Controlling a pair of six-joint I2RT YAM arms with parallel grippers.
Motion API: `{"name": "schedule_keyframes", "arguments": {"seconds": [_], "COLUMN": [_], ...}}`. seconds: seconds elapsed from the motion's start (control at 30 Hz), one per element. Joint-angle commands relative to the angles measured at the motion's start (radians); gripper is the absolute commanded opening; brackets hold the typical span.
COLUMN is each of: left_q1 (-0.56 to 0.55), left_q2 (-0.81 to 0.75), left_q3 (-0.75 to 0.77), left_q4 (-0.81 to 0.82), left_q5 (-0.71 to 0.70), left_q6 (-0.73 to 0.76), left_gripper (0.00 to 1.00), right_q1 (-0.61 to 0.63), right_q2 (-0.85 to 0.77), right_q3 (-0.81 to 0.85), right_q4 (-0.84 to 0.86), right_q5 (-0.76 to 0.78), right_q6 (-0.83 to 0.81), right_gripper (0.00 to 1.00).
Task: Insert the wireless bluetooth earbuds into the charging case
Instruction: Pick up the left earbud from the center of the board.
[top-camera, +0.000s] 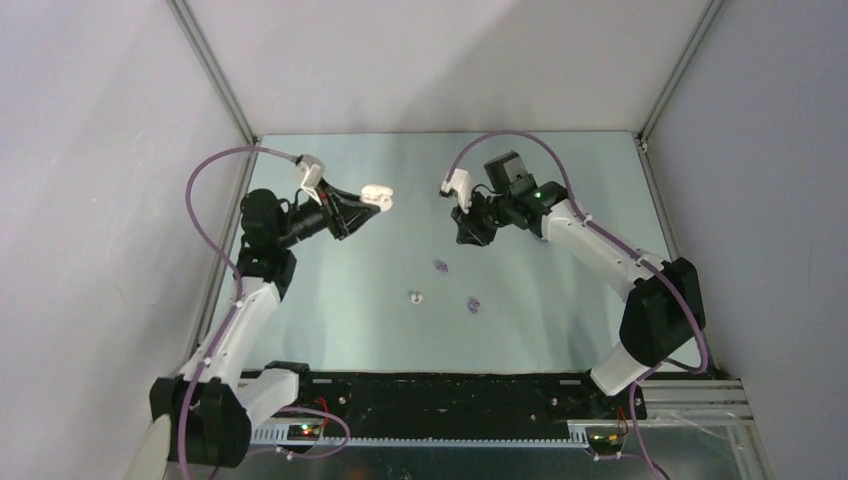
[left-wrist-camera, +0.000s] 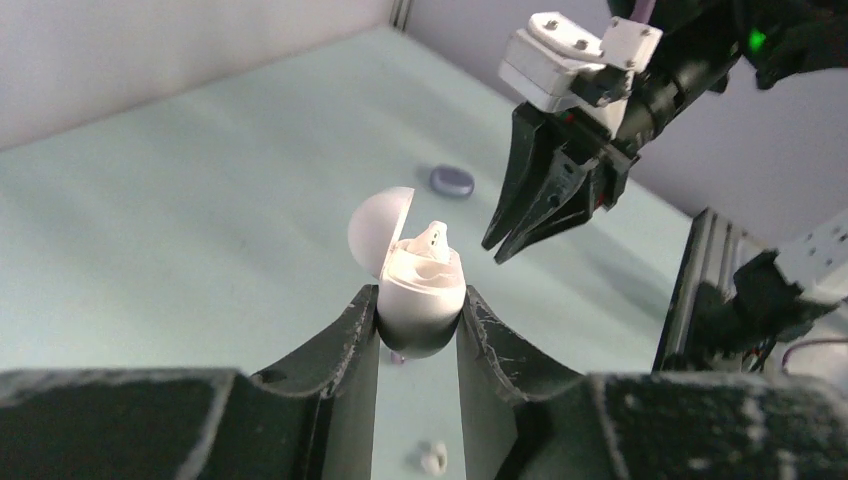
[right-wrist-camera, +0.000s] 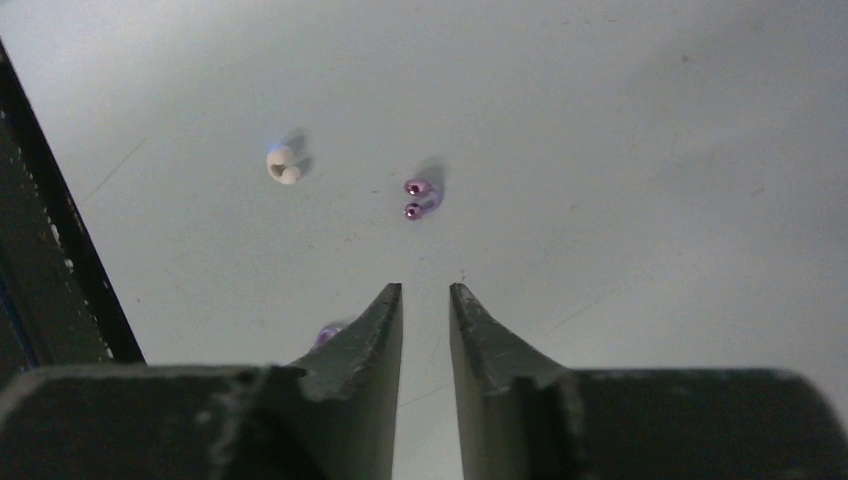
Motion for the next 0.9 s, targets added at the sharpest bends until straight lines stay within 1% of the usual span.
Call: {"name": "schedule_keyframes", "arguments": {"seconds": [0.0, 0.03, 0.1, 0.13, 0.17, 0.2, 0.27, 0.3, 0.33, 0.37, 0.4, 0.47, 0.53, 0.63, 0.73, 0.87], "left_q1": [0.014, 0.017, 0.028, 0.033, 0.041, 0.044, 0.047, 0.048, 0.048, 0.049, 0.052, 0.065, 0.078, 0.12, 0.154, 0.18], "left_q2": [-0.116, -0.149, -0.196, -0.212, -0.244, -0.257, -0.295, -0.312, -0.318, -0.326, -0.328, -0.336, -0.362, -0.392, -0.418, -0.443], "left_q3": [0.096, 0.099, 0.075, 0.059, 0.02, 0.003, -0.042, -0.067, -0.076, -0.084, -0.086, -0.099, -0.124, -0.157, -0.161, -0.152], "left_q4": [-0.512, -0.542, -0.558, -0.519, -0.443, -0.422, -0.354, -0.307, -0.295, -0.283, -0.276, -0.258, -0.258, -0.244, -0.273, -0.317], "left_q5": [0.056, 0.05, 0.044, 0.038, 0.033, 0.013, -0.027, -0.069, -0.098, -0.148, -0.163, -0.187, -0.213, -0.262, -0.28, -0.28], "left_q6": [0.372, 0.409, 0.379, 0.318, 0.286, 0.229, 0.156, 0.126, 0.066, 0.038, -0.008, -0.045, -0.06, -0.071, -0.068, -0.045], "left_gripper": [0.0, 0.0, 0.0, 0.0, 0.0, 0.0, 0.0, 0.0, 0.0, 0.0, 0.0, 0.0, 0.0, 0.0, 0.0, 0.0], "right_q1": [0.073, 0.089, 0.139, 0.17, 0.182, 0.21, 0.248, 0.261, 0.268, 0.279, 0.283, 0.29, 0.292, 0.296, 0.315, 0.335], "right_q2": [-0.077, -0.083, -0.092, -0.097, -0.097, -0.095, -0.086, -0.083, -0.069, -0.062, -0.046, -0.017, 0.01, 0.068, 0.109, 0.167], "right_q3": [-0.057, -0.068, -0.088, -0.096, -0.099, -0.1, -0.105, -0.107, -0.107, -0.111, -0.113, -0.114, -0.115, -0.115, -0.114, -0.113], "right_q4": [0.059, 0.076, 0.096, 0.103, 0.101, 0.083, 0.063, 0.05, 0.029, 0.022, 0.017, 0.025, 0.036, 0.036, 0.034, 0.081], "right_q5": [-0.072, -0.066, -0.044, -0.036, -0.029, -0.014, 0.023, 0.024, 0.032, 0.042, 0.067, 0.096, 0.108, 0.109, 0.114, 0.139], "right_q6": [-0.048, -0.045, -0.043, -0.042, -0.061, -0.083, -0.175, -0.199, -0.244, -0.264, -0.3, -0.343, -0.393, -0.47, -0.542, -0.534], "right_gripper": [0.2, 0.2, 0.21, 0.22, 0.23, 0.24, 0.27, 0.28, 0.28, 0.29, 0.29, 0.3, 0.31, 0.36, 0.4, 0.44]}}
